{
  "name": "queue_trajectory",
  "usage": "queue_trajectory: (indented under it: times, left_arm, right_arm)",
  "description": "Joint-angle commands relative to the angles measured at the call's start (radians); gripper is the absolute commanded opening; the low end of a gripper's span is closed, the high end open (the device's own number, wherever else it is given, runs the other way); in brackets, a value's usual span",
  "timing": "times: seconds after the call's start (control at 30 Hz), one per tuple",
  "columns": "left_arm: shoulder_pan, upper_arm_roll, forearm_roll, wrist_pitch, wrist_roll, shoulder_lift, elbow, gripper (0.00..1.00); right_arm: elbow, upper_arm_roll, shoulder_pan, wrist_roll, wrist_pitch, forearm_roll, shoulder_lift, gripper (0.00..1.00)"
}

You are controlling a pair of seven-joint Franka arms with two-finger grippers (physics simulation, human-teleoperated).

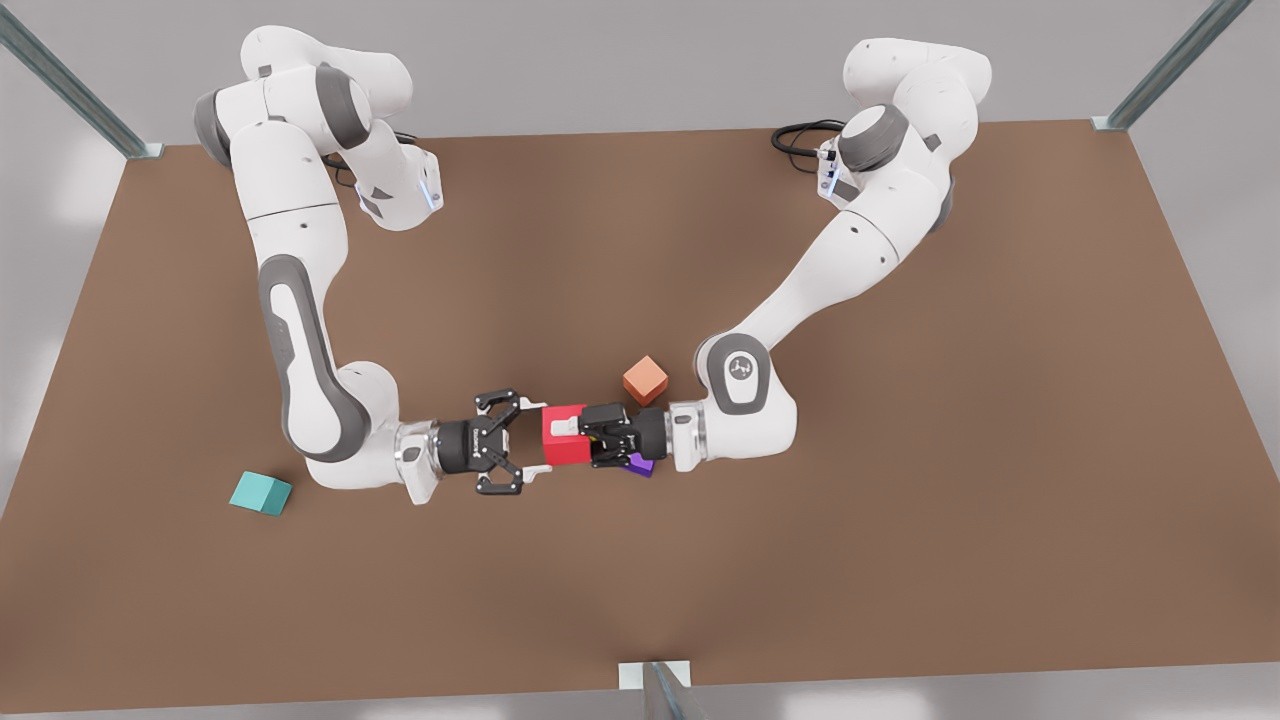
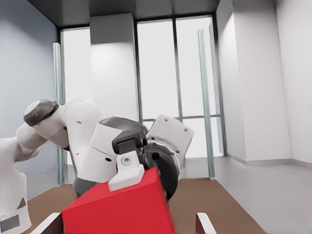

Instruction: Pick up red wooden cube and pass to hand red wooden cube and place in blue wooden cube

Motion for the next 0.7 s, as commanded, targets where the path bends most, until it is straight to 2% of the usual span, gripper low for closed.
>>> queue_trajectory:
  times: [0.0, 0.63, 0.67]
  left_arm:
    - [0.000, -0.001, -0.026, -0.018, 0.056, -0.002, 0.001, 0.43]
    - [-0.047, -0.001, -0.026, 0.008, 0.057, 0.040, 0.047, 0.43]
    - [-0.047, -0.001, -0.026, 0.008, 0.057, 0.040, 0.047, 0.43]
  right_arm:
    - [0.003, 0.000, 0.000, 0.012, 0.000, 0.001, -0.001, 1.00]
    - [0.046, 0.039, 0.010, 0.054, 0.020, 0.022, 0.039, 1.00]
    - [0.046, 0.039, 0.010, 0.054, 0.020, 0.022, 0.040, 0.95]
